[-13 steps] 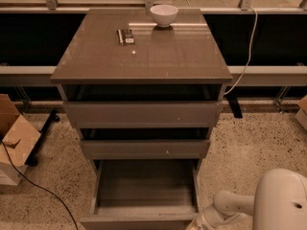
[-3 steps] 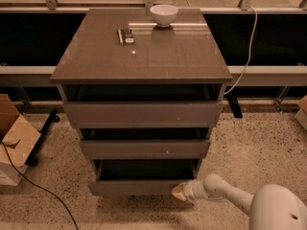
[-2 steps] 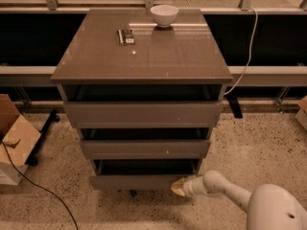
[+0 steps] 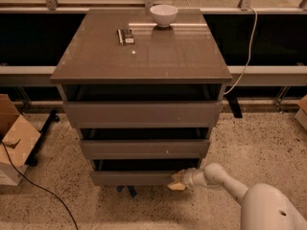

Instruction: Close bottom drawer

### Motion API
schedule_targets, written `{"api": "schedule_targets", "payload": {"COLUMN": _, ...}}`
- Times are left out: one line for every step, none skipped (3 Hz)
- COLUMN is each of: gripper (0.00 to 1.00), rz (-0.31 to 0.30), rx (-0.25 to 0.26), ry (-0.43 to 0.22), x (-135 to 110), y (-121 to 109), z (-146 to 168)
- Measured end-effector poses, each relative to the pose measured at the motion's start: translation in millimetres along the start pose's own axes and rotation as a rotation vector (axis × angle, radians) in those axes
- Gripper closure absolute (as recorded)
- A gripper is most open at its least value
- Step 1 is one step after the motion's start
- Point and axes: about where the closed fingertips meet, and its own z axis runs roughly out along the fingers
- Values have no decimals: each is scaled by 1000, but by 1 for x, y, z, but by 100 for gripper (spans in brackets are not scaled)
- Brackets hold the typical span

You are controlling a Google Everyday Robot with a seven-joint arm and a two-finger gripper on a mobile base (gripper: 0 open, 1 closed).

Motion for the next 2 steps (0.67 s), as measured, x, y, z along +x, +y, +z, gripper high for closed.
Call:
{"api": "schedule_targets", "payload": {"gripper": 0, "rz": 0, "rx": 1, "ry": 0, "x": 0, "y": -1, "z": 0}}
{"api": "schedule_targets", "payload": {"gripper": 0, "rz": 0, "rx": 1, "ry": 0, "x": 0, "y": -1, "z": 0}}
